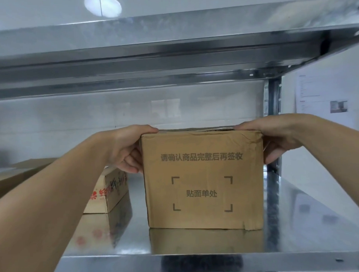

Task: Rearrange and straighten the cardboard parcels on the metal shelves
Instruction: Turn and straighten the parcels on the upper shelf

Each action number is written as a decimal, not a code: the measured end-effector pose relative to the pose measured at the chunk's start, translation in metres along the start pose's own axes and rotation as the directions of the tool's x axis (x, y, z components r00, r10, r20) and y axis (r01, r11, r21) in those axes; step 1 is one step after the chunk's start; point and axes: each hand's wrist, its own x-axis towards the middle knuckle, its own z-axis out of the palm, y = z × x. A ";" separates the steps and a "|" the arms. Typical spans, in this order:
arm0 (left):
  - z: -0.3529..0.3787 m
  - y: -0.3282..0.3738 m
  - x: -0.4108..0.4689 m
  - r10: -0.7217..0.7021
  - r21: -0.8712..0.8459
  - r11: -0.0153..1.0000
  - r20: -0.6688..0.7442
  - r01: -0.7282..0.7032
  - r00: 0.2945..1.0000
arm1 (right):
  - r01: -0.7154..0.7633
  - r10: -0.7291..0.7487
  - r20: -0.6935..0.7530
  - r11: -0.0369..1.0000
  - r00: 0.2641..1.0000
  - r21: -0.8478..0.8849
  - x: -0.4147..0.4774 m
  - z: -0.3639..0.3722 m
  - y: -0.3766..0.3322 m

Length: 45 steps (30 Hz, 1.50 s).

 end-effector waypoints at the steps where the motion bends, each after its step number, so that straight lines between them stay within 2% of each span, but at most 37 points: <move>1: -0.001 0.000 0.000 0.001 0.007 1.000 0.004 -0.001 1.000 | 0.005 -0.005 0.013 1.000 1.000 -0.013 0.001 0.000 -0.001; 14: -0.005 0.008 0.008 0.033 0.124 0.991 0.072 -0.042 0.997 | 0.059 -0.049 0.104 0.993 0.993 -0.099 0.004 0.001 -0.004; 22: -0.004 0.009 0.008 0.034 0.110 0.993 0.086 -0.043 0.996 | 0.032 -0.020 0.086 0.989 0.996 -0.143 0.008 0.002 -0.005; 25: -0.002 0.001 0.007 0.014 0.035 0.999 0.031 -0.015 0.999 | 0.033 -0.027 0.069 0.996 0.997 -0.088 0.007 0.001 -0.003; 29: -0.003 -0.031 0.011 -0.006 -0.169 0.986 0.026 0.010 1.000 | 0.037 -0.040 0.094 0.999 0.995 0.033 0.003 -0.003 0.002; 33: 0.012 -0.073 0.020 -0.088 -0.149 0.985 0.041 0.093 0.995 | 0.034 -0.050 0.088 0.983 0.995 0.178 0.000 -0.009 0.012; 36: 0.025 -0.089 0.022 -0.130 -0.222 0.963 0.102 0.150 0.986 | 0.021 -0.037 0.060 0.969 0.997 0.244 -0.003 -0.015 0.023; 41: 0.037 -0.077 0.009 -0.028 -0.389 0.912 0.248 0.127 0.968 | 0.010 -0.010 -0.003 0.928 1.000 0.373 -0.010 -0.019 0.041; 43: 0.036 -0.063 0.003 0.024 -0.461 0.883 0.220 0.082 0.975 | -0.004 0.008 -0.007 0.902 1.000 0.431 -0.009 -0.017 0.050; 45: 0.031 -0.049 -0.001 0.081 -0.526 0.850 0.131 0.000 0.988 | -0.031 0.035 0.000 0.870 0.999 0.492 -0.005 -0.009 0.061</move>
